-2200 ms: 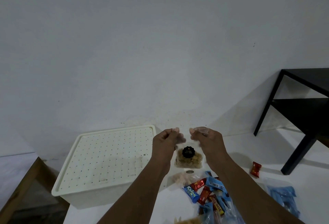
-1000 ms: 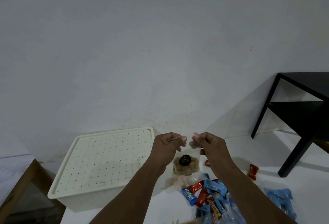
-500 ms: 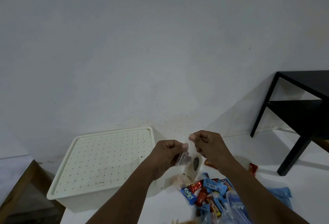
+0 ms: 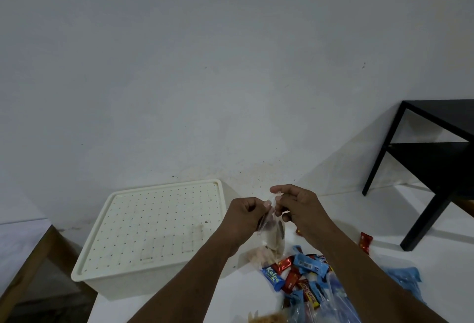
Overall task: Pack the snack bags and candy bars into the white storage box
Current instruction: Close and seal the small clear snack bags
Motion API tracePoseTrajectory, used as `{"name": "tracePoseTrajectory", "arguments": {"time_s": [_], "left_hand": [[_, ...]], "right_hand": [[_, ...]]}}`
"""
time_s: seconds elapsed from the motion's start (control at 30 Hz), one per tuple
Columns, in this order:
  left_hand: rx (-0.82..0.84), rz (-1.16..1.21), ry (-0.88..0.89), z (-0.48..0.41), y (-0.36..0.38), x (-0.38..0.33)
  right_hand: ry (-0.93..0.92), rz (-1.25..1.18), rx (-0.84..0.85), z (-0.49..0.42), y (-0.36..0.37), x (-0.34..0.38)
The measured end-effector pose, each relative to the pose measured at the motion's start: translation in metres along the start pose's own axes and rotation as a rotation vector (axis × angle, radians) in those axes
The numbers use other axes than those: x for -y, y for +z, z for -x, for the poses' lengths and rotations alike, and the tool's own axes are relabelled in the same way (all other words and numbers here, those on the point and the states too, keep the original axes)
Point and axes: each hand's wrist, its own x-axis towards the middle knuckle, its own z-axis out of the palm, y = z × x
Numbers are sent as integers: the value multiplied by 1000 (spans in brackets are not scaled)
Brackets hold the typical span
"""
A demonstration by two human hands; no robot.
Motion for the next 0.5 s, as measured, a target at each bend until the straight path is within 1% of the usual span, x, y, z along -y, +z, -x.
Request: {"name": "tracePoseTrajectory", "arguments": {"time_s": [0.1, 0.2, 0.27, 0.4, 0.5], "left_hand": [[-20, -93, 65, -1, 2, 1], [-9, -111, 82, 0, 3, 1], [-33, -121, 94, 1, 3, 2], [-74, -27, 92, 2, -3, 2], [-77, -61, 146, 2, -2, 1]], "right_hand": [[-13, 70, -63, -3, 1, 5], [-32, 96, -129, -6, 2, 8], [-36, 89, -162, -9, 1, 10], [-23, 77, -169, -16, -2, 11], [-10, 63, -174, -19, -3, 10]]}}
